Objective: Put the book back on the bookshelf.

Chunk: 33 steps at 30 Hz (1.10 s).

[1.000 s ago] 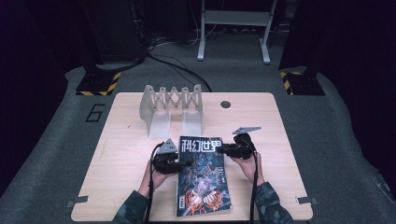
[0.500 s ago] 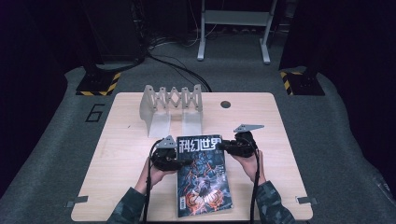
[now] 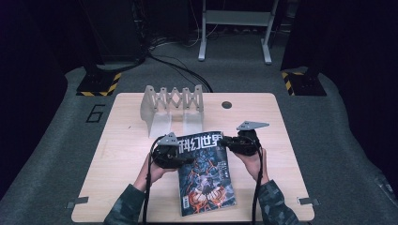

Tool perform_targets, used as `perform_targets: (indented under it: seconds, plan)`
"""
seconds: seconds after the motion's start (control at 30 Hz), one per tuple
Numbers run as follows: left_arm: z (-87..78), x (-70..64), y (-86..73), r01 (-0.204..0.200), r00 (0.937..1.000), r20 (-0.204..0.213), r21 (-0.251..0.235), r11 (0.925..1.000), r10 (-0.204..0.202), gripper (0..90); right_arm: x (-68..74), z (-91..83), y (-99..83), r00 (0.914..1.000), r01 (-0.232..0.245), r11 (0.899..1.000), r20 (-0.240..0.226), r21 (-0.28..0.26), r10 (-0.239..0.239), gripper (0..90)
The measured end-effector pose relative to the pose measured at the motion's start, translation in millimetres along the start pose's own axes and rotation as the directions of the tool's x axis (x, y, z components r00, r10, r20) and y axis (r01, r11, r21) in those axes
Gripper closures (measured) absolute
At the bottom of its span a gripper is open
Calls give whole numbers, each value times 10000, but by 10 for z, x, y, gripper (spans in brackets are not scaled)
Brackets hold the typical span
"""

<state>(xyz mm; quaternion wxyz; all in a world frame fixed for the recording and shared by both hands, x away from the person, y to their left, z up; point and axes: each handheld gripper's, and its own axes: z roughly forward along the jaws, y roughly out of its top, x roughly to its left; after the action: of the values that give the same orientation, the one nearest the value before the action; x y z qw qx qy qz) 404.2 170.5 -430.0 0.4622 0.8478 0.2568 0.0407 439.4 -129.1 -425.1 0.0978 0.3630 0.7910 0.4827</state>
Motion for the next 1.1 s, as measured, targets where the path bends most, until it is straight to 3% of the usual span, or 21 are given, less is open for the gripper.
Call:
perform_targets:
  seconds: [0.2,0.43,0.63,1.0,1.1]
  plan:
    - [-47,-42,86,-301,9995,-140,-163,9994,298,697,51,-89,106,9996,271,9991,135,-322,-267,782]
    - [-104,-98,192,-1049,9930,-565,-270,9941,1032,704,82,-204,213,9981,562,9959,295,-708,-542,790]
    - [-139,-140,258,-1449,9848,-1015,-339,9889,1408,714,120,-285,293,9965,748,9925,441,-967,-708,794]
    - [-227,-175,355,-2267,9626,-1610,-387,9732,2179,728,194,-383,386,9926,1132,9832,594,-1431,-1057,797]
    - [-251,-184,367,-2417,9563,-1824,-539,9688,2284,736,226,-409,405,9882,1456,9748,728,-1691,-1350,798]
